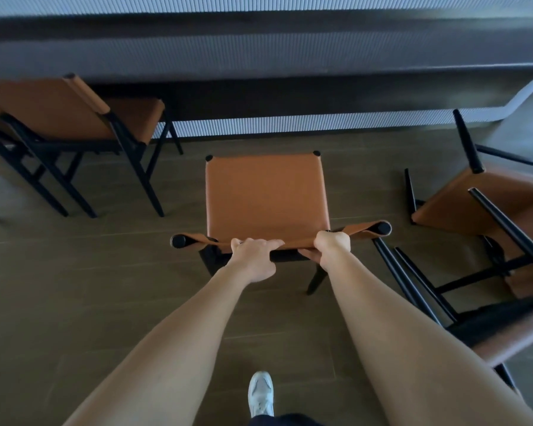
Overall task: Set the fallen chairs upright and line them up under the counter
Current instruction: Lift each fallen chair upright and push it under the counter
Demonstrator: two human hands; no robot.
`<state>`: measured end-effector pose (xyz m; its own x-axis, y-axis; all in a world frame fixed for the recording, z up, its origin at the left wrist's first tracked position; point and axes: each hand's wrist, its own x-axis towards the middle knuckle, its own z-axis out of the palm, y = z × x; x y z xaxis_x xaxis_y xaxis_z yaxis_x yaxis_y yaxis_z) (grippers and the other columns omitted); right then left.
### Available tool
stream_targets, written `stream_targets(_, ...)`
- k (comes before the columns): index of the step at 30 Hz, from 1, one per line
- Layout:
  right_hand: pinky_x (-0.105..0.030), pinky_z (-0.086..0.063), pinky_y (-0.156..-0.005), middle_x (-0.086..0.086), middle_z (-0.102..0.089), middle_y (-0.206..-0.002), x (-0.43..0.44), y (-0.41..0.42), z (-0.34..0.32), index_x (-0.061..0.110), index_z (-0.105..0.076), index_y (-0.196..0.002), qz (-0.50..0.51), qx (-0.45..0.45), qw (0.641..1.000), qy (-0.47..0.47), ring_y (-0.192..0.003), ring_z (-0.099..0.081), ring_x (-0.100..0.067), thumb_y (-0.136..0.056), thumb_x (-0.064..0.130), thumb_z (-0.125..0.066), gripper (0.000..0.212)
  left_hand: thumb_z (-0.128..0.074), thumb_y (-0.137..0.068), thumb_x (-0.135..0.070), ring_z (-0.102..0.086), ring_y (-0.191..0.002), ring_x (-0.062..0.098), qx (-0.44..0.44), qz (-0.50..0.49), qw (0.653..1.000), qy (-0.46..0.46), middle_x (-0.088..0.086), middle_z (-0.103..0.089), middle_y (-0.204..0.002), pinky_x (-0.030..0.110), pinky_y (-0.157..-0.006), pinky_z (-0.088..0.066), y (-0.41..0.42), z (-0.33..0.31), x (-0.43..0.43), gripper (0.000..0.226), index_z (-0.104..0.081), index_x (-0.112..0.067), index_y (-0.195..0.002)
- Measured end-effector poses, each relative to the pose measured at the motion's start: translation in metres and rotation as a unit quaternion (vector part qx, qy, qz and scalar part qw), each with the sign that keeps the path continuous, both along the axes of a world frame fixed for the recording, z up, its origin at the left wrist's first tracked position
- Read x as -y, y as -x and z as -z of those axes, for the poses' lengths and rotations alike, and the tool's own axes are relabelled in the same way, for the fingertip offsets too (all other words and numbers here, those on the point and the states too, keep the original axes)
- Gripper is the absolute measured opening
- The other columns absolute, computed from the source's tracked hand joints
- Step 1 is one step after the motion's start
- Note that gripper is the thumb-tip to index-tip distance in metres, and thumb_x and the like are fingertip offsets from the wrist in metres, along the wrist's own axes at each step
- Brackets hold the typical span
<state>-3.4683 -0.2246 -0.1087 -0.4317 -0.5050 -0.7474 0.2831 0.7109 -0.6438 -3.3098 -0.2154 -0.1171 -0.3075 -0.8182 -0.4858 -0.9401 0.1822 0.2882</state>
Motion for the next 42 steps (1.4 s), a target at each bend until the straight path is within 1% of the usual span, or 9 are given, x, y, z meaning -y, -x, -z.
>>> stream_targets(6, -0.034, -0.058, -0.047, -0.016, -0.060, -0.119, 0.034, -0.001, -0.006, 0.007, -0.057, -0.124, 0.006, -0.003, 1.000, -0.007, -0.097, -0.064, -0.037, -0.091, -0.010, -0.049, 0.038, -0.042, -0.081, -0.008, -0.042, -0.129, 0.031, 0.005, 0.007, 1.000, 0.005, 0.000, -0.052, -0.141, 0.048, -0.108, -0.017, -0.001, 0.000, 0.034, 0.077, -0.028, -0.042, -0.148)
stream_targets(15, -0.039, -0.061, -0.053, -0.017, -0.062, -0.099, 0.079, 0.001, -0.007, 0.003, -0.055, -0.114, -0.001, 0.024, 1.000, -0.001, -0.068, -0.070, -0.033, -0.093, -0.009, -0.046, 0.027, -0.042, -0.078, -0.009, -0.045, -0.124, 0.027, -0.014, -0.025, 0.998, 0.050, -0.003, -0.054, -0.137, 0.041, -0.101, -0.019, 0.002, 0.002, 0.073, 0.075, -0.035, -0.043, -0.144)
stream_targets(22, -0.038, -0.060, -0.052, -0.017, -0.061, -0.084, 0.103, 0.003, -0.006, 0.005, -0.049, -0.084, -0.012, 0.021, 1.000, -0.004, -0.061, -0.070, -0.031, -0.092, -0.010, -0.046, 0.017, -0.044, -0.078, -0.011, -0.053, -0.109, 0.023, -0.019, -0.054, 0.995, 0.078, -0.005, -0.064, -0.117, 0.038, -0.096, -0.021, 0.006, 0.001, 0.092, 0.070, -0.042, -0.044, -0.139)
stream_targets(26, -0.038, -0.062, -0.056, -0.013, -0.060, -0.081, 0.106, 0.004, -0.004, 0.011, -0.046, -0.076, -0.021, 0.009, 1.000, -0.013, -0.060, -0.071, -0.029, -0.092, -0.006, -0.047, 0.023, -0.045, -0.078, -0.015, -0.051, -0.114, 0.019, -0.042, -0.090, 0.993, 0.071, -0.007, -0.062, -0.122, 0.035, -0.099, -0.019, 0.008, 0.001, 0.090, 0.065, -0.047, -0.045, -0.135)
stream_targets(32, -0.041, -0.061, -0.062, -0.017, -0.067, -0.079, 0.103, 0.011, -0.007, 0.003, -0.053, -0.081, -0.061, 0.022, 0.997, -0.032, -0.065, -0.070, -0.028, -0.092, -0.006, -0.050, 0.014, -0.049, -0.083, -0.022, -0.036, -0.123, 0.020, -0.133, -0.192, 0.972, -0.001, -0.012, -0.061, -0.097, 0.029, -0.102, -0.014, 0.005, -0.004, 0.093, 0.048, -0.058, -0.048, -0.123)
stream_targets(34, -0.039, -0.060, -0.059, -0.015, -0.069, -0.081, 0.102, 0.016, -0.007, 0.003, -0.055, -0.084, -0.086, 0.019, 0.996, -0.032, -0.069, -0.071, -0.026, -0.094, -0.001, -0.056, 0.011, -0.051, -0.087, -0.023, -0.031, -0.125, 0.021, -0.202, -0.247, 0.947, -0.029, -0.019, -0.054, -0.090, 0.032, -0.108, -0.017, 0.003, -0.007, 0.094, 0.037, -0.064, -0.047, -0.112)
stream_targets(36, -0.036, -0.059, -0.057, -0.013, -0.071, -0.082, 0.099, 0.021, -0.010, 0.004, -0.058, -0.086, -0.114, 0.022, 0.993, -0.036, -0.072, -0.072, -0.024, -0.093, 0.007, -0.063, 0.009, -0.053, -0.090, -0.019, -0.042, -0.125, 0.013, -0.316, -0.319, 0.892, -0.047, -0.023, -0.062, -0.097, 0.033, -0.110, -0.026, 0.000, -0.015, 0.090, 0.029, -0.070, -0.041, -0.100)
stream_targets(39, -0.036, -0.059, -0.060, -0.016, -0.074, -0.086, 0.090, 0.031, -0.012, 0.001, -0.061, -0.097, -0.135, 0.110, 0.983, -0.057, -0.077, -0.073, -0.026, -0.092, 0.017, -0.068, 0.018, -0.055, -0.091, -0.014, -0.061, -0.106, 0.003, -0.449, -0.437, 0.779, -0.027, -0.013, -0.075, -0.095, 0.033, -0.106, -0.031, -0.007, -0.030, 0.079, 0.024, -0.073, -0.029, -0.096)
stream_targets(42, -0.037, -0.057, -0.065, -0.018, -0.074, -0.099, 0.084, 0.038, -0.009, 0.002, -0.061, -0.107, -0.117, 0.208, 0.969, -0.055, -0.086, -0.072, -0.027, -0.092, 0.019, -0.067, 0.024, -0.054, -0.092, -0.008, -0.071, -0.095, 0.021, -0.537, -0.571, 0.620, 0.000, 0.004, -0.076, -0.088, 0.034, -0.097, -0.044, -0.014, -0.032, 0.069, 0.020, -0.068, -0.012, -0.105)
